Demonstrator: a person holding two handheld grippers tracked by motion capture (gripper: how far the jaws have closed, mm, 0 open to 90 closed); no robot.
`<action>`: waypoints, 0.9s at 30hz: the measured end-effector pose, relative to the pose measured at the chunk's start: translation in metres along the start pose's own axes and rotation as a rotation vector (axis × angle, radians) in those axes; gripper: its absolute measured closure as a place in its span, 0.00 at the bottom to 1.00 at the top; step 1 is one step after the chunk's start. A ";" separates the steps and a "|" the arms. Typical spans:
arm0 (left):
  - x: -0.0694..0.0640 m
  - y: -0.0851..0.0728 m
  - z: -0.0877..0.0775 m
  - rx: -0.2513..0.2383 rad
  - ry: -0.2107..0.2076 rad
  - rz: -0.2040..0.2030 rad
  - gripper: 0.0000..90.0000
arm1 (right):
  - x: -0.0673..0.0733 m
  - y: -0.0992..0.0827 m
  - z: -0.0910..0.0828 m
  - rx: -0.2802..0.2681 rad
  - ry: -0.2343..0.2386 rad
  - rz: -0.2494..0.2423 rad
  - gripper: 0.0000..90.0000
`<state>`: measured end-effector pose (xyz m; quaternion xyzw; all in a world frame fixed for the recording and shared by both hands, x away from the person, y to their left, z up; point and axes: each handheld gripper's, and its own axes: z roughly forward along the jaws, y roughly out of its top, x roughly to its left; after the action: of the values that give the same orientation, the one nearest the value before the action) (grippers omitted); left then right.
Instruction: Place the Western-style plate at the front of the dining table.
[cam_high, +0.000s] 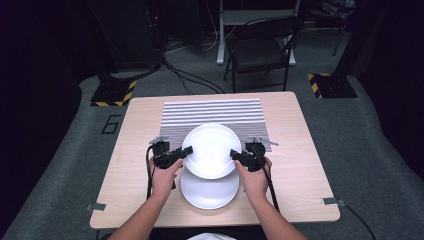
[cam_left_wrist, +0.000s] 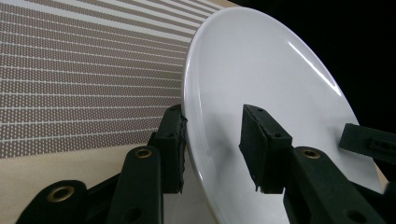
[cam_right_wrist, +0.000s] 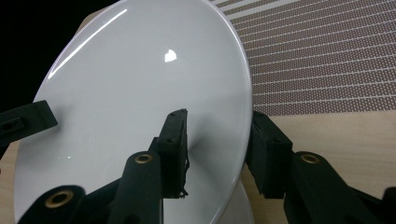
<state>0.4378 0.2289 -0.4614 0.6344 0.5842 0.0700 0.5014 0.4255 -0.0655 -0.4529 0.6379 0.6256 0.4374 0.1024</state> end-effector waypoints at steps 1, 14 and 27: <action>0.000 0.001 0.000 -0.005 0.004 0.003 0.68 | 0.001 0.001 0.001 0.000 0.002 0.005 0.68; 0.003 0.016 0.000 -0.049 0.018 -0.013 0.69 | 0.012 0.018 0.005 -0.022 0.006 -0.028 0.68; 0.000 0.034 0.000 -0.070 0.024 -0.005 0.70 | 0.017 0.037 0.004 -0.035 0.025 -0.013 0.68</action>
<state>0.4600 0.2352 -0.4369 0.6139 0.5890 0.0968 0.5166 0.4516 -0.0565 -0.4229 0.6264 0.6233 0.4554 0.1085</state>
